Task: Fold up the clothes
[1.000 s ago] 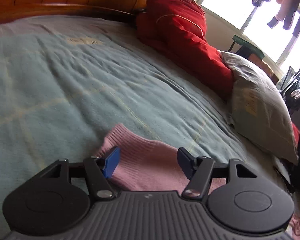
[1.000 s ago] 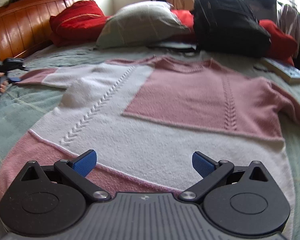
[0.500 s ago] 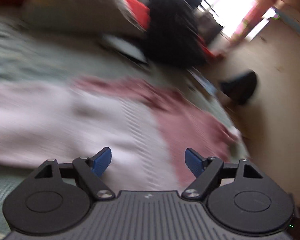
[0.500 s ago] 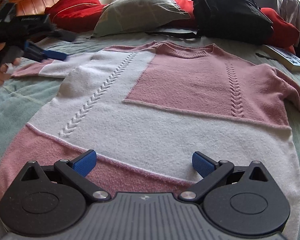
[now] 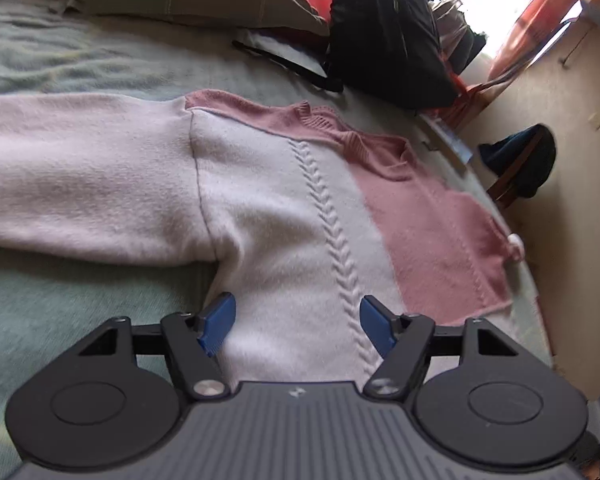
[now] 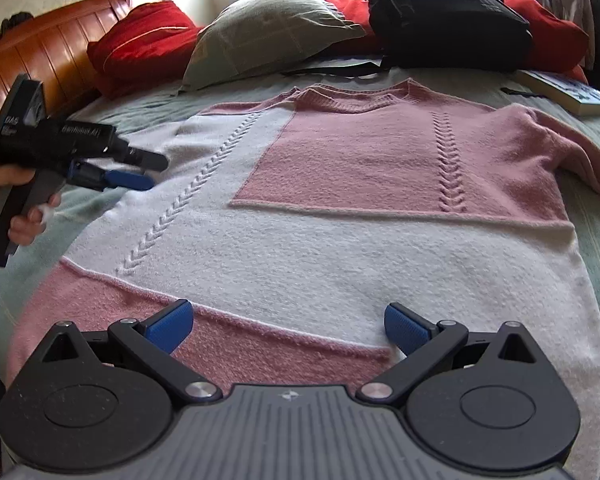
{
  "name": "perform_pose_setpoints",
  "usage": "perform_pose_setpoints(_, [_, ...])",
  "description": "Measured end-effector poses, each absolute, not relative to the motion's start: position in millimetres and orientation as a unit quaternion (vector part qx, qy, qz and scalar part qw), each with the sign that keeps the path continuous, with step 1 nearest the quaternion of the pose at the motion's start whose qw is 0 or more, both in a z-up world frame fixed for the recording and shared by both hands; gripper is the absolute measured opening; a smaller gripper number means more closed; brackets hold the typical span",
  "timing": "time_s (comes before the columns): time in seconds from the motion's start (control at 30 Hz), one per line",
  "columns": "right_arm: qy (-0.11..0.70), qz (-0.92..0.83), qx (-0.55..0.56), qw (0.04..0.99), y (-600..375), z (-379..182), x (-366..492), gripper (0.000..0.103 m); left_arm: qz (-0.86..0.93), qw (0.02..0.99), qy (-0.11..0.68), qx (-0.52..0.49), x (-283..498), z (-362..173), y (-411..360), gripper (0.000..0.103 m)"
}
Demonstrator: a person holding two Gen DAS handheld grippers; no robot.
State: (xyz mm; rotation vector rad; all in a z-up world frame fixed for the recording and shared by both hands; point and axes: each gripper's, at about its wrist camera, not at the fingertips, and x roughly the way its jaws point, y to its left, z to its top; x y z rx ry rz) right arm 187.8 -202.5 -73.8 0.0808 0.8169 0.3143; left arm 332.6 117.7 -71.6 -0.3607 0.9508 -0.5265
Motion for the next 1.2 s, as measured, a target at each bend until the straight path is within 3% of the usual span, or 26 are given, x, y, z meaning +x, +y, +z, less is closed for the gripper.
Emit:
perform_pose_setpoints(0.2, [0.388,0.158,0.053,0.906,-211,-71,180,0.103,-0.253,0.855,0.426,-0.152,308,-56,94,0.088])
perform_pose_setpoints(0.27, [0.387,0.159,0.059,0.906,-215,-67,179,0.103,-0.223,0.853,0.448,-0.148,313,-63,91,0.083])
perform_pose_setpoints(0.4, [0.379,0.164,0.052,0.909,-225,-50,178,0.103,-0.194,0.844,0.478,-0.147,324,-58,90,0.086])
perform_pose_setpoints(0.57, [0.368,0.140,-0.021,0.919,-219,-36,198,0.103,-0.155,0.890,0.417,-0.097,354,-14,89,0.094])
perform_pose_setpoints(0.73, [0.397,0.127,-0.058,0.907,-197,-57,223,0.103,-0.024,0.889,0.458,0.019,411,-52,77,0.093])
perform_pose_setpoints(0.9, [0.413,0.165,-0.008,0.896,-193,-78,232,0.103,0.000,0.882,0.470,-0.042,448,-85,99,0.102])
perform_pose_setpoints(1.2, [0.397,0.186,0.034,0.898,-206,-83,236,0.103,0.066,0.874,0.480,-0.049,517,-86,102,0.102])
